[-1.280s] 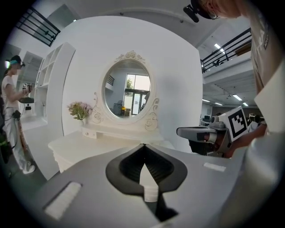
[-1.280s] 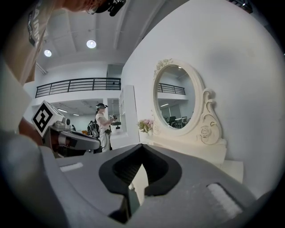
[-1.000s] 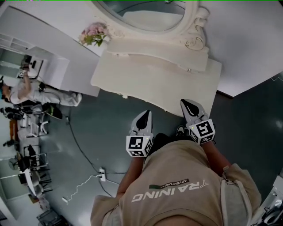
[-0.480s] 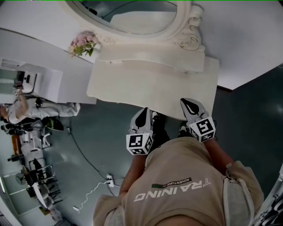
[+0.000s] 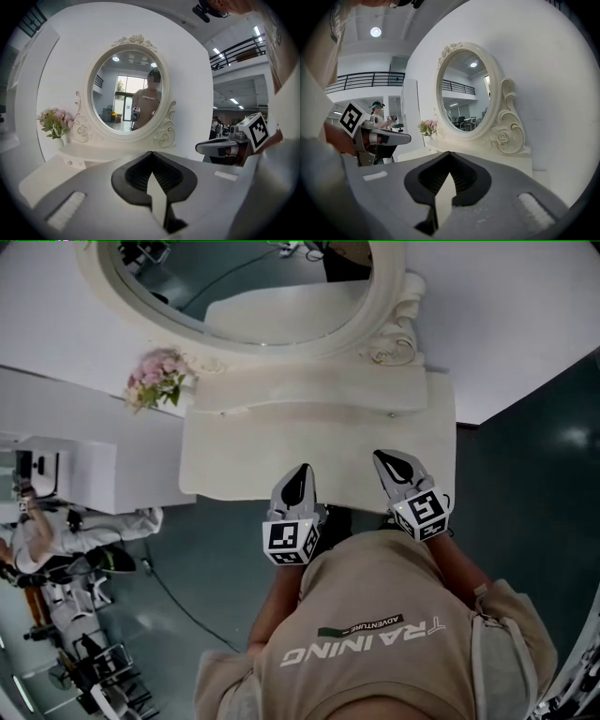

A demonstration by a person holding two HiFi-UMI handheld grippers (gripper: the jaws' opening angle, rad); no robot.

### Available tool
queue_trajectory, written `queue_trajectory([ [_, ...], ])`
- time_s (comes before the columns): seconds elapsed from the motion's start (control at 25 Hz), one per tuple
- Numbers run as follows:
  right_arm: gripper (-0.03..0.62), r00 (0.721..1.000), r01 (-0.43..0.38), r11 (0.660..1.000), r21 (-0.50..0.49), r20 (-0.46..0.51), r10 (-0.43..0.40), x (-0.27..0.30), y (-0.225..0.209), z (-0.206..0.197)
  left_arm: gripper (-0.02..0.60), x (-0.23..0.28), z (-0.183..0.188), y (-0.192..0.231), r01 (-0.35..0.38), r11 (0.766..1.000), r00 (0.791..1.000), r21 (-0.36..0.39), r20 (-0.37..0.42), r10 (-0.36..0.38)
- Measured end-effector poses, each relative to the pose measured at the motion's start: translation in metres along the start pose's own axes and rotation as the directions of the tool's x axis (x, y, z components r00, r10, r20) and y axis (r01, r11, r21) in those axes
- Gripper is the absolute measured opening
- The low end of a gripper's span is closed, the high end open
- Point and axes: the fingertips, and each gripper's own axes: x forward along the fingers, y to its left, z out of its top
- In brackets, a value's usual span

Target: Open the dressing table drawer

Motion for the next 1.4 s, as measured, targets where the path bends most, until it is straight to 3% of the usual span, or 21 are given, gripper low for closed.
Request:
queue_trajectory([
  [0.36, 0.002, 0.979, 0.203, 0.978, 0.037, 0.007, -0.204, 0.037, -0.005, 0.022, 0.018, 0.037, 0.026, 0.048, 0.181, 0.983, 0.983, 0.043, 0.010, -0.181],
  [0.6, 0.003, 0.918, 0.394, 0.916, 0.081, 0.012, -0.396, 0.046, -0.020, 0.026, 0.018, 0.056, 0.028, 0.066, 0.313, 0.946, 0.950, 0.085, -0.011, -0.313],
  [0.76, 0.003, 0.874, 0.480, 0.868, 0.126, 0.014, -0.485, 0.041, -0.022, 0.029, 0.018, 0.070, 0.027, 0.071, 0.384, 0.918, 0.923, 0.100, -0.025, -0.384],
  [1.12, 0.003, 0.824, 0.567, 0.820, 0.081, -0.049, -0.565, 0.012, -0.033, 0.007, 0.018, 0.094, 0.019, 0.048, 0.461, 0.883, 0.888, 0.094, -0.048, -0.458],
  [1.4, 0.003, 0.820, 0.571, 0.819, 0.051, -0.088, -0.566, 0.003, -0.053, -0.018, 0.018, 0.098, 0.012, 0.026, 0.462, 0.882, 0.886, 0.090, -0.091, -0.454],
])
